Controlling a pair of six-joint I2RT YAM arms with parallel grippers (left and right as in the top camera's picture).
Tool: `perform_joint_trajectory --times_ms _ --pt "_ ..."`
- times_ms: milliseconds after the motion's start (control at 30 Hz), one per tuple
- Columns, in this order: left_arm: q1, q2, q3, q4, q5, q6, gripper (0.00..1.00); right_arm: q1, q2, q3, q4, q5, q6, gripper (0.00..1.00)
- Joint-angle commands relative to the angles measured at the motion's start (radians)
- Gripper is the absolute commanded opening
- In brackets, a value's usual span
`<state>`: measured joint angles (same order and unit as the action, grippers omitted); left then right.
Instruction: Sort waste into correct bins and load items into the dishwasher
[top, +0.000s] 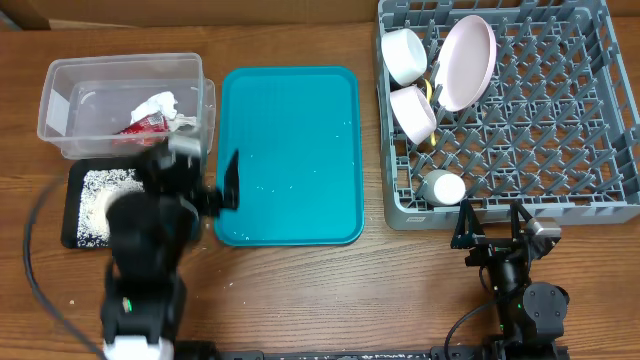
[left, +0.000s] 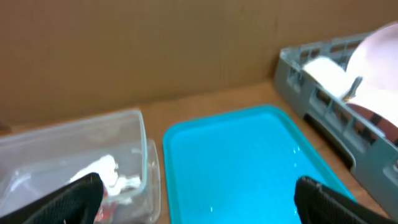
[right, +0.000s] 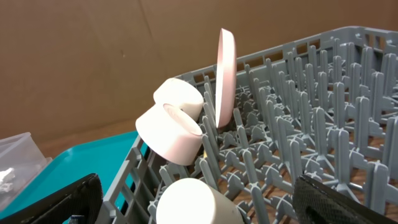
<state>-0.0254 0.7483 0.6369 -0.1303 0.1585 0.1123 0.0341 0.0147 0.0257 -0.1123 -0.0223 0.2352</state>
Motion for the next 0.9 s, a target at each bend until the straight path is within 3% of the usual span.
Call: perform_joint_trajectory --times_ms 0,167,500,867 --pt "0.005 -0.177 -0.179 0.085 0.014 0.010 1.00 -0.003 -0.012 -0.005 0.006 -0.005 0.000 1.00" --pt "0.005 -0.375 -0.354 0.120 -0.010 0.011 1.00 -0.003 -0.012 -0.005 0.006 -0.005 0.000 1.00" --pt "0.006 -0.637 -0.526 0.121 -0.039 -0.003 1.00 -0.003 -0.012 -0.005 0.006 -0.005 0.000 1.00" --pt "0.008 -0.745 -0.632 0.063 -0.038 -0.024 1.00 -0.003 -0.012 -0.005 0.006 -0.005 0.000 1.00"
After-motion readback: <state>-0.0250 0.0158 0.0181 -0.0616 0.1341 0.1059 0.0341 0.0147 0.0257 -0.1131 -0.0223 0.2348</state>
